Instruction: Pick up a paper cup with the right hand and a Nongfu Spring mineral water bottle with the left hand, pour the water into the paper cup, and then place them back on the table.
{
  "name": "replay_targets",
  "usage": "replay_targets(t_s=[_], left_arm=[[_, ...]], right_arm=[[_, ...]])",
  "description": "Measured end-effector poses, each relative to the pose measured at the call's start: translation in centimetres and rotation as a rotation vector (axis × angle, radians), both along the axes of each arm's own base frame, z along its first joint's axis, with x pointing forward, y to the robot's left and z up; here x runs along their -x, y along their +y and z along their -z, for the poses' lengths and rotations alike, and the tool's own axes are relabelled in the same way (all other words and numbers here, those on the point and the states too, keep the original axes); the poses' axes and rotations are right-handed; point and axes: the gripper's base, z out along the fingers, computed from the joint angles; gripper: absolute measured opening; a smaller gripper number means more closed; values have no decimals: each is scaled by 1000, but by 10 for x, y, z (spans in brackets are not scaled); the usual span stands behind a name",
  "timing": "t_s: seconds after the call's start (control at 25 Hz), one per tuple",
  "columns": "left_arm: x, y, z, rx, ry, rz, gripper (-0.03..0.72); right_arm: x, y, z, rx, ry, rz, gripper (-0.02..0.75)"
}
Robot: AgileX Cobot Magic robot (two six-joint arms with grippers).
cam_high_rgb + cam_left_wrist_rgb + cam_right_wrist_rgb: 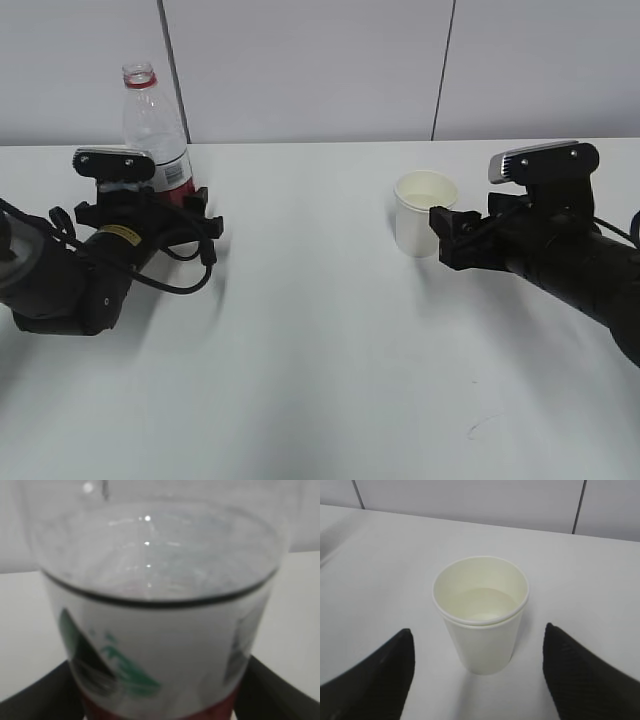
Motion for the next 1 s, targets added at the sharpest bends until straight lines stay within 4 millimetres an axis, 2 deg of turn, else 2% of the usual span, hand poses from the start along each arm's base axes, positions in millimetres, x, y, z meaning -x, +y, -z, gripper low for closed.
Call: replay_targets(t_s=[0.2,0.44,0.76,1.0], left_arm=[[5,2,-2,-4,14,1,507],[13,5,-22,6,-16,-1,510],[27,10,-44,15,-40,-1,510],[40,14,-70,31,-80,1,510]], right_arm=[[0,0,0,0,0,0,594],[2,0,-1,8,32,0,594],[9,-2,-27,8,27,1,594],[18,-4,-46,20,28,-12,594]])
